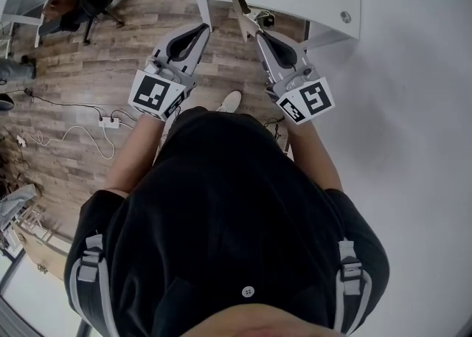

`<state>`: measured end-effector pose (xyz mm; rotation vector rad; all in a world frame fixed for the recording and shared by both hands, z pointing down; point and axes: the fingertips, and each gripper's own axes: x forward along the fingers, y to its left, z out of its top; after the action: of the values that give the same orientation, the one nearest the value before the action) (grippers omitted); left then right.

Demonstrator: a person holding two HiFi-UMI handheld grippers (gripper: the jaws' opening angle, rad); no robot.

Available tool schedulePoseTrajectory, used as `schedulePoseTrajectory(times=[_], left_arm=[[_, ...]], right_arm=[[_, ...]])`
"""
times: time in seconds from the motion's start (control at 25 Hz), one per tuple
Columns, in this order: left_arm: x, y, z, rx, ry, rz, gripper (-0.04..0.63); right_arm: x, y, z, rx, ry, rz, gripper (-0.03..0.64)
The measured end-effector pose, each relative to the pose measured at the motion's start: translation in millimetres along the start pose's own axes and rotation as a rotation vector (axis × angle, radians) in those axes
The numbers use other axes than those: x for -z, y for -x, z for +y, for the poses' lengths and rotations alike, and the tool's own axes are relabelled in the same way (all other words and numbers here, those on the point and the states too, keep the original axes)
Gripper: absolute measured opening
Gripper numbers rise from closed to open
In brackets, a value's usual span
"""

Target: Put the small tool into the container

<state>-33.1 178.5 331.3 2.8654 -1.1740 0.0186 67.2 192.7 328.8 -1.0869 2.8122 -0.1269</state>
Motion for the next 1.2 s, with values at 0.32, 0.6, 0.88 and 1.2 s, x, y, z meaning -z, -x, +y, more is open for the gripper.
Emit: schedulePoseTrajectory(times=[0.32,0.6,0.88,1.2], left_arm=[[2,-37,7,-0.020,-0.005,0.037,0.005],[13,-51,17,-0.021,0.001,0.045,0.005],[25,-75,41,0.003,0.023,0.059,0.005],[22,-132,101,0.051,0.024,0.047,0.005]], right_arm=[[-6,-5,-41,-0.005,-0.009,-0.008,0.014],[3,-7,-62,0.018,-0.029,-0.004,0.014],[9,-30,-82,0.030,-0.026,0.008,0.014],[14,-88,-135,0.062,-0.003,0.034,0.014]])
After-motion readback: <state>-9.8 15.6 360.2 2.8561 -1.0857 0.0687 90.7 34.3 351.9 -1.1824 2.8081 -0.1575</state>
